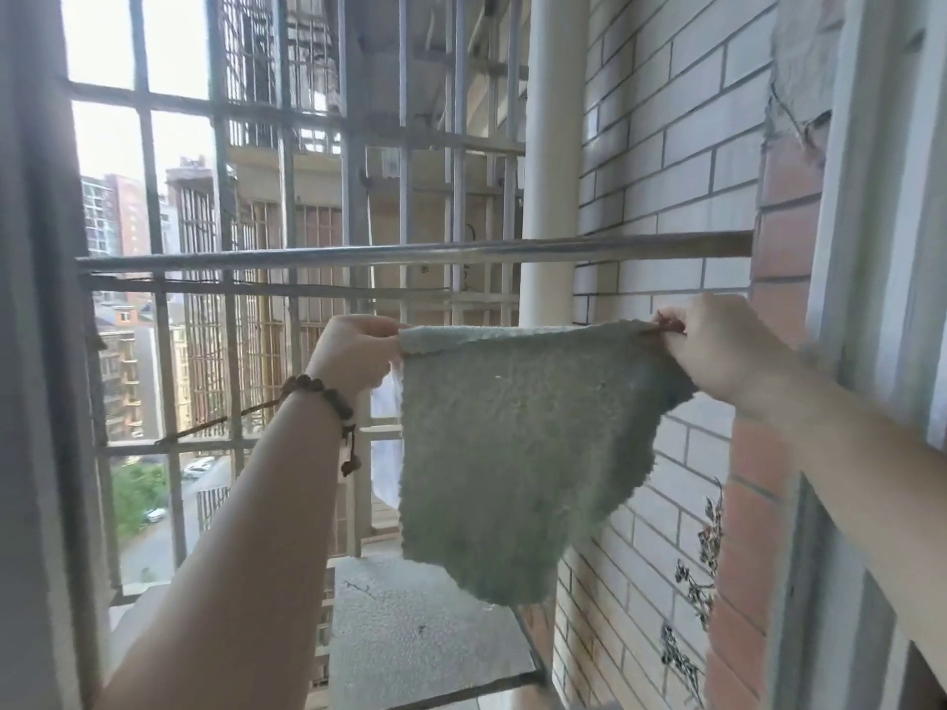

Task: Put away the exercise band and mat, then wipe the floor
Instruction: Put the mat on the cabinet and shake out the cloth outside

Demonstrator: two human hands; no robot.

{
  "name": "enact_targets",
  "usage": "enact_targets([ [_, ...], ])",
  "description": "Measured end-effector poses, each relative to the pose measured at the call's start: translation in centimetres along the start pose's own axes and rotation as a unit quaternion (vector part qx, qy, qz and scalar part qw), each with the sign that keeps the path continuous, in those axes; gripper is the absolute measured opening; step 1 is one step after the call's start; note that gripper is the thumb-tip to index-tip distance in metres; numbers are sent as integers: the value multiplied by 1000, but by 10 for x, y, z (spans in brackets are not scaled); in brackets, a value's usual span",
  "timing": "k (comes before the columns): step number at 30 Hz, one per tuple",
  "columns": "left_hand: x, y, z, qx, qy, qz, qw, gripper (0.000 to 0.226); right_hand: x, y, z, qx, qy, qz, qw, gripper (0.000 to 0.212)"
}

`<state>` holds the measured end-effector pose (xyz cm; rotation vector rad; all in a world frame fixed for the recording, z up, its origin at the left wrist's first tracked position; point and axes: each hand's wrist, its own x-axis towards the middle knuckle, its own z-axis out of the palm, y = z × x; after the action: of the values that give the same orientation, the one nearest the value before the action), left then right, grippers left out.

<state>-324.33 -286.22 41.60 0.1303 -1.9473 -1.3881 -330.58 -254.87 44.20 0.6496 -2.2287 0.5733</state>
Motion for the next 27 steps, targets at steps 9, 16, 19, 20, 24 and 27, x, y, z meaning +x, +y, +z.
enact_targets([
  [9, 30, 54, 13, -264, 6, -13, 964, 11, 46, -17, -3, 510, 70, 223, 828, 14],
  [16, 96, 87, 20, -310, 50, 83, 946, 13, 112, -36, -21, 513, 200, 153, 821, 15],
  [19, 138, 104, 18, -271, 60, 106, 955, 14, 155, -39, -26, 435, 235, 123, 860, 10],
  [20, 150, 109, 19, -262, 74, 107, 956, 13, 169, -39, -26, 407, 244, 111, 873, 9],
  [24, 191, 106, 38, -220, 18, 49, 974, 17, 207, -31, -14, 205, 157, 120, 959, 15],
  [27, 203, 85, 51, 17, -55, 42, 997, 21, 200, -31, -7, 47, -86, 128, 987, 30],
])
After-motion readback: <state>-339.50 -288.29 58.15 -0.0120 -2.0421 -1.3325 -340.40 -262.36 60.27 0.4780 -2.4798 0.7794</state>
